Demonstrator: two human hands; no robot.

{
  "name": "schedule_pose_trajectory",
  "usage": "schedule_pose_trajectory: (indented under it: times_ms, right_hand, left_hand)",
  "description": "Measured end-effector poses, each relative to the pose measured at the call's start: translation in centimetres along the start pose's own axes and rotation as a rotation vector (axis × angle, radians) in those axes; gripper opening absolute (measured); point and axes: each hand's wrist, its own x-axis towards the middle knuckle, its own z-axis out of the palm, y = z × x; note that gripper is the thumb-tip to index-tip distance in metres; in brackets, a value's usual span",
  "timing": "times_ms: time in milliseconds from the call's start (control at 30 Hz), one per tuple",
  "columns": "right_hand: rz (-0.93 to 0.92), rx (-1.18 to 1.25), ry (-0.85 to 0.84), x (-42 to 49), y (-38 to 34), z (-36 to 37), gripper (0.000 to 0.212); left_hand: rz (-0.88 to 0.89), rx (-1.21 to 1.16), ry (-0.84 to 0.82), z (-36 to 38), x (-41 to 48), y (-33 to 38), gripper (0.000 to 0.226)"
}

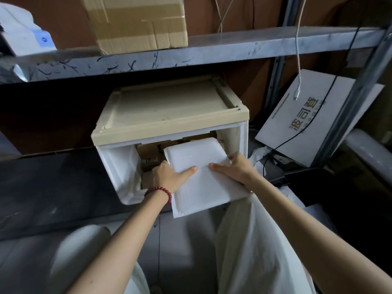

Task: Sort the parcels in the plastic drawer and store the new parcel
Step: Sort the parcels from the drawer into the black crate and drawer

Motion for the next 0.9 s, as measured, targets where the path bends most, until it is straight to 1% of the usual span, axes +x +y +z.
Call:
schedule_pose_trajectory:
  times_ms: [100,167,200,300,333,433,500,567,600,667,767,900]
  right_hand:
    - [0.035,0.017,0.048,-0.6,0.5,-2.7,0.074]
    - [0.047,0.020,0.079,-1.1,1.3,-4.3,0.077]
    - [0.056,0.021,0.089,-1.6,1.8,-5.1,0.073]
    - [0.039,0.022,0.085,-2.9,3.1,-7.2,0.038]
    - [0.036,0.017,0.067,-3.4,3.4,-7.9,0.033]
    - [0.038,0.018,0.022,-3.7,4.2,-9.1,0.037]
    - [0.031,0.019,0.022,-3.6,5.0,-9.4,0.049]
    - [0.020,-0.001,0.028,-3.4,6.0,-9.5,0.063]
    - [0.011,-0.017,0.028,-3.4,6.6,-9.5,0.067]
    - [0.005,-0.039,0.023,-3.7,8.0,-9.7,0.068]
    - [0.032,-0.008,0.039,-4.4,10.3,-10.4,0.066]
    - [0.096,0.028,0.104,-5.8,13.6,-11.7,0.064]
  left_hand:
    - [0.028,-0.004,-0.025,0.7,-0.5,3.1,0.061]
    - [0.041,-0.005,-0.044,1.8,-0.7,4.6,0.064]
    - [0.048,-0.009,-0.053,2.4,-0.9,5.3,0.067]
    - [0.032,-0.093,-0.087,4.1,-1.1,6.1,0.074]
    - [0.023,-0.120,-0.094,4.5,-1.3,6.2,0.080]
    - [-0.004,-0.168,-0.100,5.3,-1.9,6.5,0.096]
    - [0.005,-0.197,-0.107,6.0,-2.4,6.9,0.103]
    - [-0.027,-0.216,-0.135,6.6,-3.4,7.4,0.103]
    - [-0.046,-0.212,-0.161,7.1,-3.9,7.7,0.105]
    - [-0.058,-0.198,-0.202,8.0,-4.9,8.0,0.105]
    - [-0.033,-0.176,-0.242,9.5,-6.1,8.6,0.099]
    - [0.019,-0.095,-0.295,11.8,-7.9,10.0,0.103]
